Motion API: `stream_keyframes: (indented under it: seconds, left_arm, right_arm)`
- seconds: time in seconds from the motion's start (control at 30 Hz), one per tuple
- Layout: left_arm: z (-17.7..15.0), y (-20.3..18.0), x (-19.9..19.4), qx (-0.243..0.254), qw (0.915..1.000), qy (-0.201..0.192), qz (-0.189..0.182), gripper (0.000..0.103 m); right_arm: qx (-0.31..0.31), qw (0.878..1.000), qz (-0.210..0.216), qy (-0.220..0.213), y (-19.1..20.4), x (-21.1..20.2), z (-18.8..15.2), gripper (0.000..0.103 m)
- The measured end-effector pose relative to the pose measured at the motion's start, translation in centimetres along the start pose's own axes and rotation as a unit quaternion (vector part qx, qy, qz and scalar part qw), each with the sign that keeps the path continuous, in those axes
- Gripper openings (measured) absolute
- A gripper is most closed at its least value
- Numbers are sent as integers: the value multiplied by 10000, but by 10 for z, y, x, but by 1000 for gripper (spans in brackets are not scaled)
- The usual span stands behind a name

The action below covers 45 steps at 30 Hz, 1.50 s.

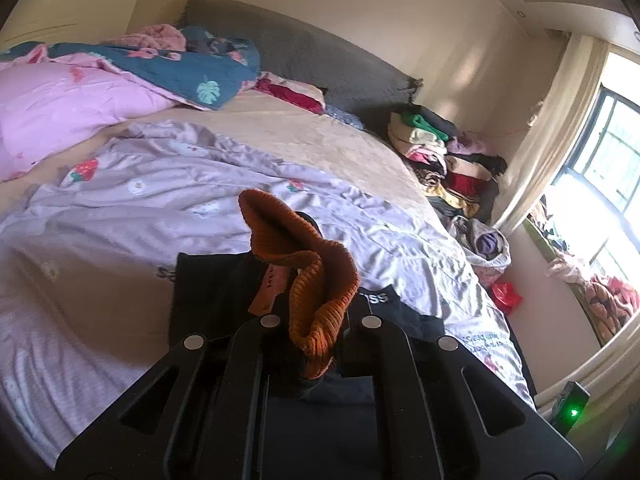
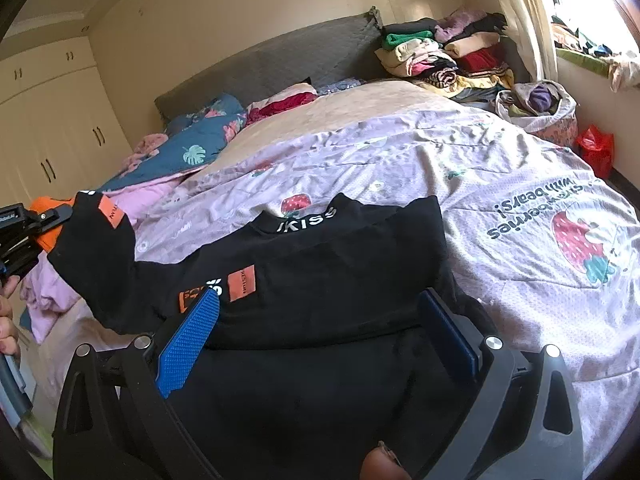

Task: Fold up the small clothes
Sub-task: 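Lift the held cuff and carry it across the shirt body, then open the left tool to lay the cuff on the chest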

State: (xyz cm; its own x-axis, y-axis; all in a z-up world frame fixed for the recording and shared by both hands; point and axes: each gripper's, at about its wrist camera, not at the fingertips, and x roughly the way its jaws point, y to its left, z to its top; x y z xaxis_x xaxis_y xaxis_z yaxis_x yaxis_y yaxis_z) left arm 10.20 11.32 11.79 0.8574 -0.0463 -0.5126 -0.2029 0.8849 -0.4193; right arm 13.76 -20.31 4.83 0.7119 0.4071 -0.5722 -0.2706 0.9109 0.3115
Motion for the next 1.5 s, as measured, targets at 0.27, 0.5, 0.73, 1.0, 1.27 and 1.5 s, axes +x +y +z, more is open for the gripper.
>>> stream_keyframes:
  seconds: [0.27,0.5,0.73,1.0,1.27,1.5]
  left_arm:
    - [-1,-32,16,206,9994,110,-255,3]
    - [-14,-54,27,344,9979,226,-506,3]
    - [-30,-74,48,592,9945,480,-713,3]
    - [-68,-81,94,830,9843,1288,-870,3]
    - [-105,-86,120,991,9708,1829,-1193,5]
    - [-117,-95,124,1201,9582,2049,-1593,48]
  right_arm:
    - [150,9999,-20,-60,-14,-2,1,99]
    - [343,9992,9,-204,-31,-10,4,99]
    - [429,9985,-187,-287,-44,-15,5,99]
    - [522,9972,-487,-235,-57,-12,5,99]
    - [615,9949,-790,-128,-73,-5,2,99]
    - [560,9951,-818,52,-75,6,-3,99]
